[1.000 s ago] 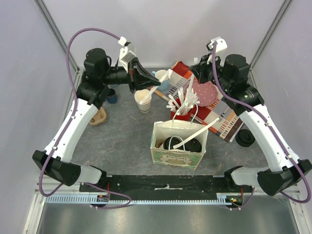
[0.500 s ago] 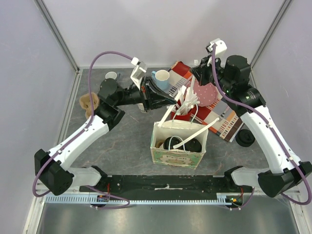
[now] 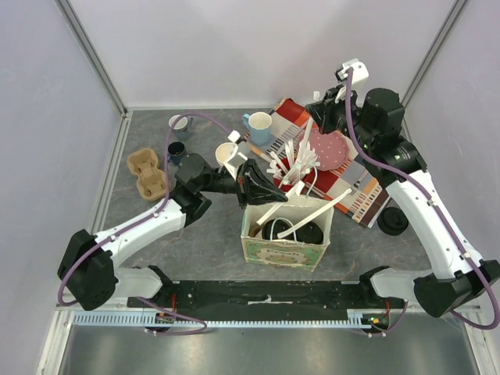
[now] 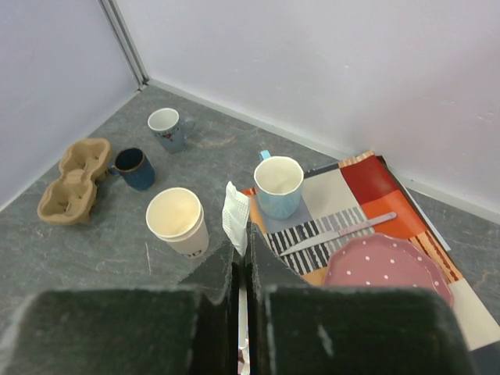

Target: Pack the takeout coffee

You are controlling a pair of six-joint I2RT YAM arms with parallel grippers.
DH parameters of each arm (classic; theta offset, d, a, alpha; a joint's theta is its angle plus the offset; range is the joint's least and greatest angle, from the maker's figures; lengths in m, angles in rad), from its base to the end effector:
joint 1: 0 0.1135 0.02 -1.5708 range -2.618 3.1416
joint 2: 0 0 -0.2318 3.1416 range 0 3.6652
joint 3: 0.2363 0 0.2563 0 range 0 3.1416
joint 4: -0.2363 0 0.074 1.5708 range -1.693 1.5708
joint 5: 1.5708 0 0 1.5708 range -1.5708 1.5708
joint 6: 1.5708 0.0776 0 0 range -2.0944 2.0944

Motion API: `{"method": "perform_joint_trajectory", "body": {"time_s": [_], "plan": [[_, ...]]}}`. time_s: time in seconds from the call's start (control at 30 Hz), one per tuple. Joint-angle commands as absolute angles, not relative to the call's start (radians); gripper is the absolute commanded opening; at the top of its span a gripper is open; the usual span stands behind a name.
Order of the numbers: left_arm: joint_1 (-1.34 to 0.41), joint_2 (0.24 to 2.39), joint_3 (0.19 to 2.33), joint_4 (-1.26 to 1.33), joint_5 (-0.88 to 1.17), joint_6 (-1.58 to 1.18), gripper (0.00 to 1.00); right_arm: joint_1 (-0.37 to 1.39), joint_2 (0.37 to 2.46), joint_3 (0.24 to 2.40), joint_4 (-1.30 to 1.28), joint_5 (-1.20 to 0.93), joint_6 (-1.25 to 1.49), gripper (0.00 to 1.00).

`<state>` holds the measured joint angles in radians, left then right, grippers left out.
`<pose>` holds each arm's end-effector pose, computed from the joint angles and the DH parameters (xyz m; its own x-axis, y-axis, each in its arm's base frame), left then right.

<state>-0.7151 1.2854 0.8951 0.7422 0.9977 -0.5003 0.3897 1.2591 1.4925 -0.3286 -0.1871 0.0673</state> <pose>0.1966 -0.2571 0.3366 -0.2279 -0.1466 -0.9626 0.9593 -0.2030 -0.1962 0.2970 0.1376 0.4359 -0.1244 0.0204 -0.9920 -0.5374 0.8391 0.0846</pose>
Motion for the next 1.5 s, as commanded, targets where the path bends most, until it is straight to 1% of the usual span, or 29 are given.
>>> {"method": "perform_joint_trajectory", "body": {"time_s": [0.0,0.07,0.1,0.13,0.23,0.33,0.47,0.5,0.63,0.7,0.83,0.93,1.03,1.13,1.27,1.37,1.47], "plan": [[-0.744,1.252,0.858,0.833,1.022,-0.38,0.02,0.388,1.279,1.514,-0.23,-0.21,0.117,0.0],[-0.744,1.259,0.856,0.834,1.005,-0.365,0.02,0.388,1.287,1.519,-0.23,-0.21,0.115,0.0],[-0.742,1.267,0.859,0.834,1.008,-0.359,0.06,0.388,1.287,1.52,-0.229,-0.206,0.114,0.0],[-0.742,1.272,0.862,0.834,1.031,-0.359,0.22,0.388,1.285,1.519,-0.23,-0.206,0.11,0.0],[-0.742,1.259,0.874,0.805,1.061,-0.35,0.5,0.388,1.282,1.502,-0.235,-0.213,0.101,0.0],[-0.744,1.23,0.877,0.743,1.077,-0.307,0.57,0.388,1.284,1.474,-0.226,-0.212,0.103,0.0],[-0.742,1.181,0.9,0.634,1.055,-0.252,0.58,0.387,1.293,1.473,-0.212,-0.215,0.084,0.0],[-0.741,1.167,0.922,0.559,1.043,-0.198,0.57,0.387,1.296,1.47,-0.213,-0.215,0.084,0.0],[-0.726,1.105,0.988,0.37,0.898,-0.046,0.59,0.384,1.318,1.419,-0.155,-0.229,0.103,0.0],[-0.718,1.083,1.026,0.271,0.852,0.047,0.59,0.382,1.316,1.358,-0.075,-0.233,0.12,0.0],[-0.706,1.066,1.063,0.175,0.731,0.152,0.61,0.376,1.324,1.289,-0.023,-0.247,0.086,0.0],[-0.692,1.068,1.083,0.14,0.648,0.182,0.61,0.373,1.322,1.22,0.029,-0.256,0.069,0.0],[-0.678,1.084,1.107,0.111,0.623,0.225,0.61,0.37,1.335,1.163,0.106,-0.27,0.092,0.0],[-0.666,1.098,1.126,0.089,0.617,0.248,0.61,0.37,1.335,1.123,0.139,-0.301,0.095,0.0],[-0.657,1.109,1.15,0.057,0.615,0.267,0.61,0.368,1.324,1.045,0.207,-0.288,0.066,0.0],[-0.649,1.12,1.163,0.04,0.617,0.282,0.61,0.37,1.341,1.025,0.218,-0.333,0.049,0.0],[-0.641,1.129,1.175,0.028,0.623,0.293,0.61,0.37,1.329,0.98,0.238,-0.328,0.032,0.0]]}}
